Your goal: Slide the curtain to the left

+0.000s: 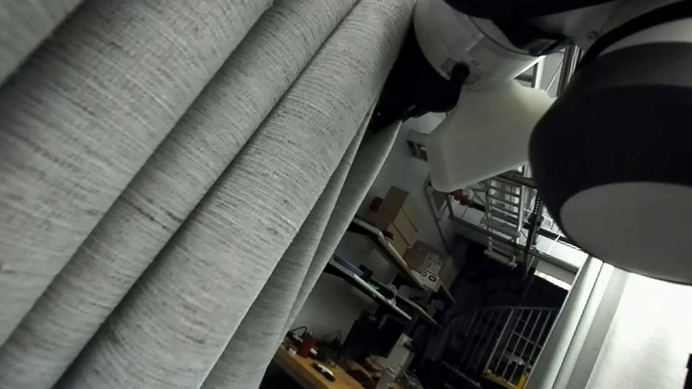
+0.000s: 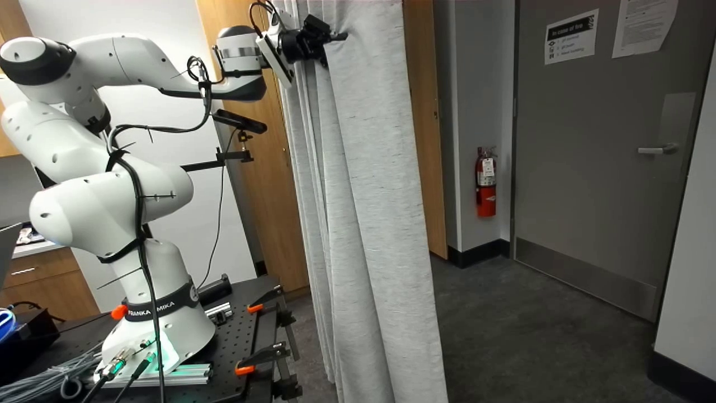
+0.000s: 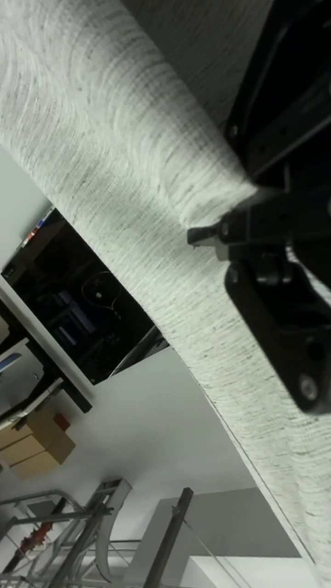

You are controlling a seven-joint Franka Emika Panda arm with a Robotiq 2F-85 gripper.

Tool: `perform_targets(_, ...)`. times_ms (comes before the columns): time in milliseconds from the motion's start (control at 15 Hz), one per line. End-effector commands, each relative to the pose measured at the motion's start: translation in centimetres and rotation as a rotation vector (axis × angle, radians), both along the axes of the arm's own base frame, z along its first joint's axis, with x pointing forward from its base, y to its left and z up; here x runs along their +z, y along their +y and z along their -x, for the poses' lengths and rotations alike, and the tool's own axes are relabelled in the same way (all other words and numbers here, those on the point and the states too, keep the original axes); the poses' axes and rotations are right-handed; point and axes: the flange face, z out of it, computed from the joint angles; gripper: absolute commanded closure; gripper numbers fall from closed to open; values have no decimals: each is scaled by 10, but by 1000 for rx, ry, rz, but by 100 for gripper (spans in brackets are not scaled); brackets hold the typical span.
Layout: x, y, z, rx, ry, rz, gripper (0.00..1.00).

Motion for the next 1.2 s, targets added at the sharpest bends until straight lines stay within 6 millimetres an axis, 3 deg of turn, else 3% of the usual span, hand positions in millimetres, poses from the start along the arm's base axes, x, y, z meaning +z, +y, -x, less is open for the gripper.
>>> perform_targets(0,-69,30,11,44,137,78,100)
perform_targets(600,-82,36,11,103,108,146,100)
perform_targets(1133,-100,9,6,105,17,122,100)
